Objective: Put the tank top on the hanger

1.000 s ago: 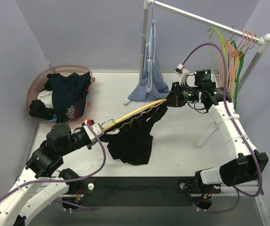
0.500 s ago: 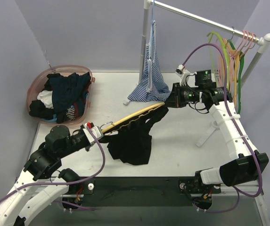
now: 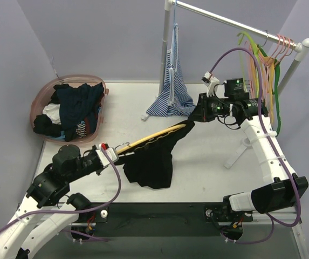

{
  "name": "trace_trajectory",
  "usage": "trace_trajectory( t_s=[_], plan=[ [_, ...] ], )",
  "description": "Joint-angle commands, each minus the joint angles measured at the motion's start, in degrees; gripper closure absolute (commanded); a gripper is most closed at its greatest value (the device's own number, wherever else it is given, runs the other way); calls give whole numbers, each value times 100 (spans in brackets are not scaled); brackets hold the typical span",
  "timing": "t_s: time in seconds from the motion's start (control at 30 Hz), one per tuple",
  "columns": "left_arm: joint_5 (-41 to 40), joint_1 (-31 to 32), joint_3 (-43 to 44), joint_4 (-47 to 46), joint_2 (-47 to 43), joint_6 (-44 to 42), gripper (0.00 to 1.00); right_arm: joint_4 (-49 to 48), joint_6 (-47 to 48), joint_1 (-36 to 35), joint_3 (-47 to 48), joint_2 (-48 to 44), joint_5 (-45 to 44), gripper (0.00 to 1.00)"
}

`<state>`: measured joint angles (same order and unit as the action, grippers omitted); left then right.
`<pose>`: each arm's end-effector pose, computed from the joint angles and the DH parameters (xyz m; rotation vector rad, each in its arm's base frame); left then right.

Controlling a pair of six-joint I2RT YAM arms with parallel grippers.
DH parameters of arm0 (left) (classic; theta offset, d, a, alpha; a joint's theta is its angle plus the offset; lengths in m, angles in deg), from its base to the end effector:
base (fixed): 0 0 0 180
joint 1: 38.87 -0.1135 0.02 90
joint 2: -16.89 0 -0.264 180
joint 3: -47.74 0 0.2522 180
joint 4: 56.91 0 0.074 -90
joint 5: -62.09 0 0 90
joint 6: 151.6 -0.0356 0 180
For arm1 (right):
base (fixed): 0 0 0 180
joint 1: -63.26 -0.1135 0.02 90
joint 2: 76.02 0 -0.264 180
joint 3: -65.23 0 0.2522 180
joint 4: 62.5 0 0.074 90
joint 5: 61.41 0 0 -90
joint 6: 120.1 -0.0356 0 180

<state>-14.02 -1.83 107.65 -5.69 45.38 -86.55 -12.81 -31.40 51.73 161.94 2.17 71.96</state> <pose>0.0789 -0.0703 0.3341 1.1276 1.5584 -0.3740 0.2798 0.0820 0.4003 -0.6346 1.9824 0.9306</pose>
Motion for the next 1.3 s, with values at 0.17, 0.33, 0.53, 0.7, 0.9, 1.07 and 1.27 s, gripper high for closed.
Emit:
trace_trajectory(
  t_s=[0.17,0.33,0.53,0.7,0.9,1.07,1.27],
  plan=[
    [-765,-82,245,1150,-20,-300,100,-253,912,274,397,-59,-1684,100],
    [-520,-74,254,1027,209,-309,100,-165,1316,64,309,-252,-647,100],
    [-106,-83,245,677,570,-151,100,230,1964,-332,458,-349,292,100],
    [368,-91,228,219,728,323,100,1310,3344,-717,423,-288,1365,79],
    [1519,-144,508,280,1272,789,100,2392,5261,-1149,335,-340,2183,29],
    [2564,-144,588,-26,1633,1053,100,3147,5930,-1465,686,-6,2491,21],
    [2961,-144,948,-63,2029,957,100,3307,6124,-2019,564,319,2132,22]
  ],
)
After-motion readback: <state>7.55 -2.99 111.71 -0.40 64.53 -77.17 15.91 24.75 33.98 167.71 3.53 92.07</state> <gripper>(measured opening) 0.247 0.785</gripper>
